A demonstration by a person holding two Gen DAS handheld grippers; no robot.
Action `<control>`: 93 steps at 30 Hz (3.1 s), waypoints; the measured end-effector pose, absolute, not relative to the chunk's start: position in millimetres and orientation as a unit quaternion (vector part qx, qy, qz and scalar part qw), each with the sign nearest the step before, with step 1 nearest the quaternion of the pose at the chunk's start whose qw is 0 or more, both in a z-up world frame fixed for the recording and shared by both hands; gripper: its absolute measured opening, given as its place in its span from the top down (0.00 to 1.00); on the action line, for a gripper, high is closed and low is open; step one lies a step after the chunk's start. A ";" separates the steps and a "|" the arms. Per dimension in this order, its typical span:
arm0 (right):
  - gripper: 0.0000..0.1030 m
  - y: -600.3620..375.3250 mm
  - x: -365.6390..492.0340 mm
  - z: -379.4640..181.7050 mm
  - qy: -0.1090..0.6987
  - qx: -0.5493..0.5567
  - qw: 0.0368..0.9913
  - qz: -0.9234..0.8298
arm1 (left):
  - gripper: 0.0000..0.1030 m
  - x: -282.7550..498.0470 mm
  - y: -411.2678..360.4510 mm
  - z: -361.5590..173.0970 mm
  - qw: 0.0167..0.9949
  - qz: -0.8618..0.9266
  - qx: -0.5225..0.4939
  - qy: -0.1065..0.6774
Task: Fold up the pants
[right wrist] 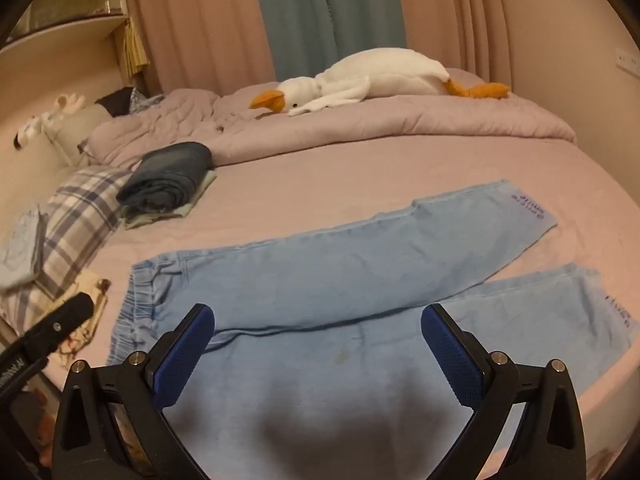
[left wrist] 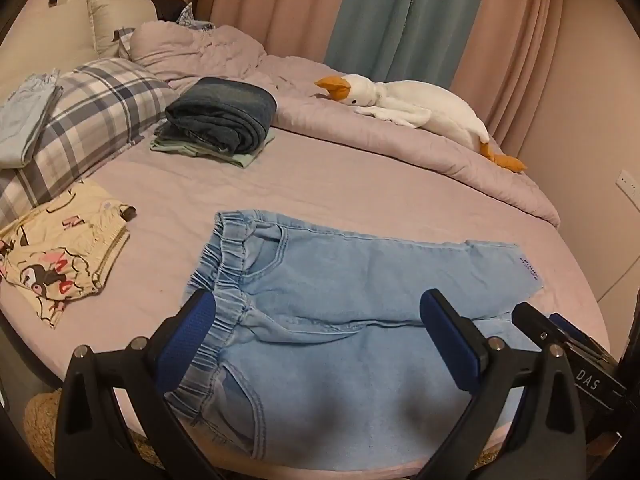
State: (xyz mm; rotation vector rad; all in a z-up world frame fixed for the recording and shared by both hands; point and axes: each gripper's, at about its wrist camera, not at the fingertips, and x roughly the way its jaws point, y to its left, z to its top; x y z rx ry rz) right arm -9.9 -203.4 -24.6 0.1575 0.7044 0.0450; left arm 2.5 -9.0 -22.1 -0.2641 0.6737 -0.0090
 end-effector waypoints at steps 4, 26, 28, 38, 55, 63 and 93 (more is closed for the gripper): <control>0.00 -206.2 -11.9 -26.3 0.340 0.091 0.935 0.040 | 0.01 2.0 -11.9 -23.6 0.936 -0.006 -0.126 0.330; 0.00 -211.1 -12.4 -30.6 0.340 0.091 0.936 0.023 | 0.01 -0.8 -13.6 -23.8 0.934 -0.012 -0.137 0.329; 0.00 -210.6 -12.7 -30.7 0.340 0.090 0.936 0.019 | 0.01 -1.2 -12.6 -23.8 0.934 -0.014 -0.138 0.329; 0.00 -210.7 -12.2 -32.1 0.343 0.087 0.935 0.008 | 0.02 2.9 -16.6 -28.3 0.930 -0.015 -0.135 0.342; 0.00 -210.9 -8.8 -35.6 0.352 0.088 0.932 -0.002 | 0.02 7.3 -21.4 -32.1 0.927 -0.022 -0.122 0.355; 0.00 -214.0 -9.6 -36.3 0.354 0.091 0.931 -0.004 | 0.02 9.4 -26.1 -35.4 0.925 -0.022 -0.115 0.361; 0.00 -216.4 -9.1 -36.7 0.356 0.094 0.930 -0.009 | 0.02 8.3 -27.7 -38.0 0.924 -0.024 -0.113 0.366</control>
